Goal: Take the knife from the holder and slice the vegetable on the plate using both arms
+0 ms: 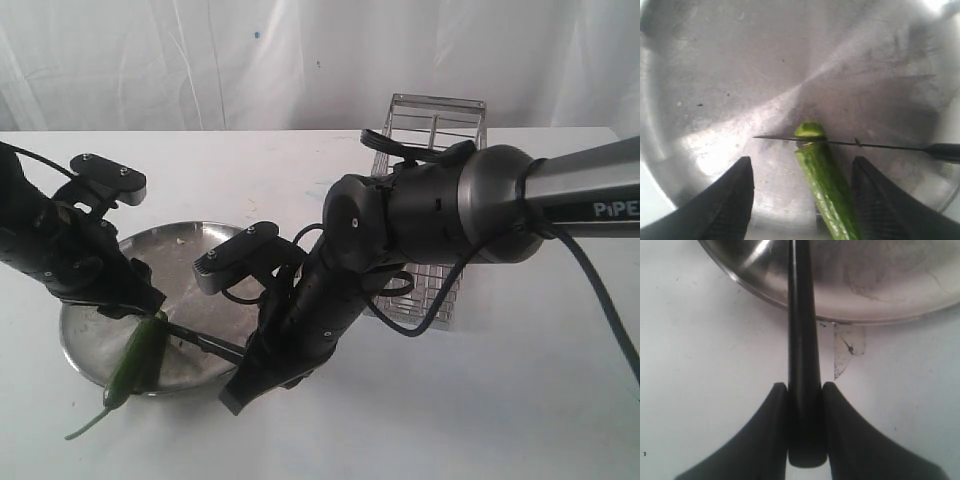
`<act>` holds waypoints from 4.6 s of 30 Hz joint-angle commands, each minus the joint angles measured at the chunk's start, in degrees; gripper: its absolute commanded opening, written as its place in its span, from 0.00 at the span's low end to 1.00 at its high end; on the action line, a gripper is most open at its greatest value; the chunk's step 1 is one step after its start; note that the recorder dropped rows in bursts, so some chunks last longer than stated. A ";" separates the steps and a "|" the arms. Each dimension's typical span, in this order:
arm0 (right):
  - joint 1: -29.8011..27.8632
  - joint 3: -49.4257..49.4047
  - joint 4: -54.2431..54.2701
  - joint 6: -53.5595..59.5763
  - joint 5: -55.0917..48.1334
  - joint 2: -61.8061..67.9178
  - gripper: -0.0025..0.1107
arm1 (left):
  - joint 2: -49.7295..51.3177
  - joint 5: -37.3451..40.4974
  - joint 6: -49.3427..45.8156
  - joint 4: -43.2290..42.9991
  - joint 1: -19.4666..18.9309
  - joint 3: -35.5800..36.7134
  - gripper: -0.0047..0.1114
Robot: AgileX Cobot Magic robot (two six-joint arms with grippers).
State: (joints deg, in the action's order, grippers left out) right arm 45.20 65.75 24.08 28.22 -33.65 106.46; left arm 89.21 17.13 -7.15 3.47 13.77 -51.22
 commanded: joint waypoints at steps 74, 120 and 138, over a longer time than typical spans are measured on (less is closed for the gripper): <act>2.71 7.63 -10.22 -12.04 -13.50 4.65 0.02 | 9.70 3.27 10.18 3.37 -1.65 2.10 0.42; 6.73 22.22 -19.43 -18.01 -23.95 13.33 0.02 | -1.51 6.49 10.32 -0.39 -3.28 2.56 0.59; 6.73 22.22 -27.76 -23.27 -28.20 13.33 0.02 | -1.88 4.43 11.39 5.26 -6.32 5.47 0.59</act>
State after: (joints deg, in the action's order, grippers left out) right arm 51.96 88.24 -2.87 5.43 -61.27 119.87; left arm 87.79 22.55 4.11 6.11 7.48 -46.34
